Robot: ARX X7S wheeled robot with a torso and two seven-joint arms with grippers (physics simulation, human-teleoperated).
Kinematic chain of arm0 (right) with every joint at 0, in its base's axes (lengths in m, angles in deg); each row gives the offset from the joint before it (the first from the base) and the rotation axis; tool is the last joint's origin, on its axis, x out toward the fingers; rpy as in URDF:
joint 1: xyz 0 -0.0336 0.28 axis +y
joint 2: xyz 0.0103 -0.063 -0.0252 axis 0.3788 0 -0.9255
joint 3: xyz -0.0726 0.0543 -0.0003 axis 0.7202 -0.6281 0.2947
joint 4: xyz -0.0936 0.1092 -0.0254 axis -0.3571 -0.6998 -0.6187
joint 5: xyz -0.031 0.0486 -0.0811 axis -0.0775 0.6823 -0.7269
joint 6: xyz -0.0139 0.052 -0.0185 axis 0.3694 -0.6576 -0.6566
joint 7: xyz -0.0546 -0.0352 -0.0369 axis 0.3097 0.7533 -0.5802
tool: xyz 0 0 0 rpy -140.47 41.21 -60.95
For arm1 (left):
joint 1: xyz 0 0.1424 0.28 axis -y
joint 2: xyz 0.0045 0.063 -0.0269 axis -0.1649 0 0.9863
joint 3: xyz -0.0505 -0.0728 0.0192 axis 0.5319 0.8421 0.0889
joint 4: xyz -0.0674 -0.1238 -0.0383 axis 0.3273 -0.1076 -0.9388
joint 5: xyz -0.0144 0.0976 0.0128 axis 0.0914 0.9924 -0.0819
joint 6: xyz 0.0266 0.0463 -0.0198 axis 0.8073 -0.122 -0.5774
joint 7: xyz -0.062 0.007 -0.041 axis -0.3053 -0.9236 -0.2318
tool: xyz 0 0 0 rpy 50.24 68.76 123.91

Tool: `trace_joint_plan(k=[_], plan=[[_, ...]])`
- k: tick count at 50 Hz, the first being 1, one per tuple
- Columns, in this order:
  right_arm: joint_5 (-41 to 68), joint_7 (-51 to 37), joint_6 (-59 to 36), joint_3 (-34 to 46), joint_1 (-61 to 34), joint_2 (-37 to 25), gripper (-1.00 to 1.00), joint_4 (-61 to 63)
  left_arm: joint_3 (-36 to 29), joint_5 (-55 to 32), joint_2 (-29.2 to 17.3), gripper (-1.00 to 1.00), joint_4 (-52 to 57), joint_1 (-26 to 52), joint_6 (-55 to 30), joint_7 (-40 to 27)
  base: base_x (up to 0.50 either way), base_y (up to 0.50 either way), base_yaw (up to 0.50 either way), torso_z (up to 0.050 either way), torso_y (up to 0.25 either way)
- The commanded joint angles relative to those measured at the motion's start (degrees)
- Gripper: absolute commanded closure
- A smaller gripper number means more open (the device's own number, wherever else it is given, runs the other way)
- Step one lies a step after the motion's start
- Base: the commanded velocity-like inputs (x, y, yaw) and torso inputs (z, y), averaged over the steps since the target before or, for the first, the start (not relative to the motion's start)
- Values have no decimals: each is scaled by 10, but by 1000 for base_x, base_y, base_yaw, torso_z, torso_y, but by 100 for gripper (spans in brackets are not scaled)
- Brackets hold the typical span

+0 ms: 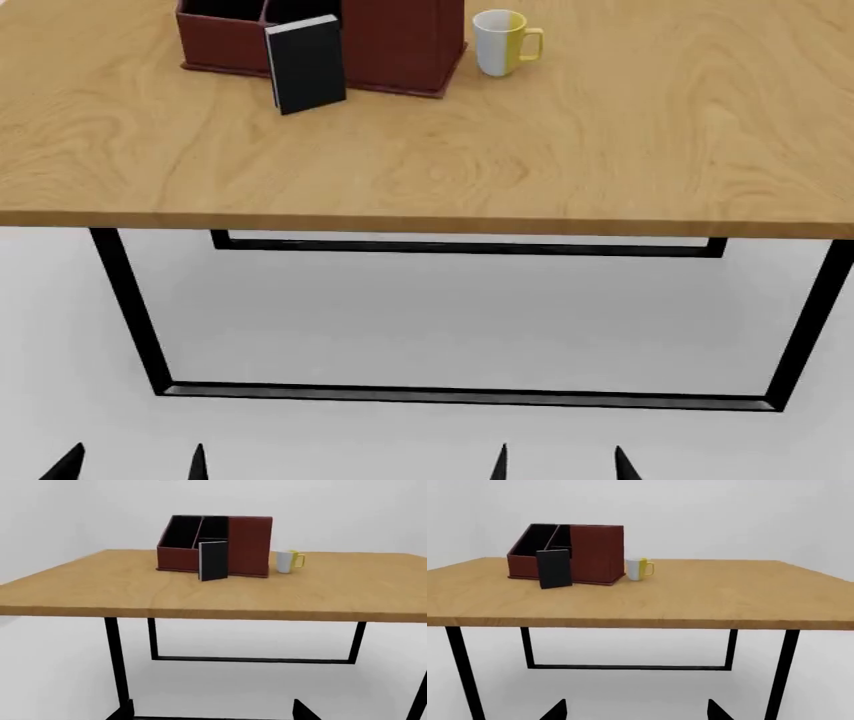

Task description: Pick up the book and place it in the front compartment of the caddy.

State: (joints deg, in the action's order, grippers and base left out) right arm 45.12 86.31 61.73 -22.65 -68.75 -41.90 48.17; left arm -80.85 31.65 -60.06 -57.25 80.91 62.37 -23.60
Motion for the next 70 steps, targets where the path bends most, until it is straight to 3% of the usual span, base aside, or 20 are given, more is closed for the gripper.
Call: trace_joint_plan(k=[1,22,31,42,45,49,53,57,63,66,70], plan=[[13,-22,-131,-1,-10,-25,-100,155,-7,-9,-16,-100,111,11,-124,-32,0,0,0,0,0],[18,-34,-488,4,-136,-80,-100,416,2,-37,-53,-100,348,104,-448,-61,0,0,0,0,0],[28,-33,-636,-1,-211,-91,-100,505,6,-52,-63,-100,411,147,-530,-62,0,0,0,0,0],[57,-35,-744,-9,-299,-100,-100,561,22,-65,-79,-100,506,210,-645,-68,0,0,0,0,0],[126,-90,-750,-15,-306,-119,-100,561,33,-70,-81,-100,529,234,-677,-68,0,0,0,0,0],[388,-277,-767,-59,-348,-179,-100,561,46,-80,-81,-100,554,262,-714,-67,0,0,0,0,0],[530,-374,-798,-94,-391,-195,-100,560,57,-152,-99,-100,559,284,-728,-110,0,0,0,0,0],[603,-419,-815,-130,-412,-195,-100,558,106,-375,-153,-100,559,316,-742,-256,0,0,0,0,0],[711,-499,-844,-180,-444,-195,-100,551,156,-541,-181,-100,558,348,-757,-356,0,0,0,0,0],[736,-539,-849,-176,-455,-206,-100,545,153,-563,-193,-100,556,345,-745,-374,0,0,0,0,0],[745,-578,-839,-172,-463,-218,-100,541,126,-530,-208,-100,546,321,-704,-363,0,68,0,0,0]])
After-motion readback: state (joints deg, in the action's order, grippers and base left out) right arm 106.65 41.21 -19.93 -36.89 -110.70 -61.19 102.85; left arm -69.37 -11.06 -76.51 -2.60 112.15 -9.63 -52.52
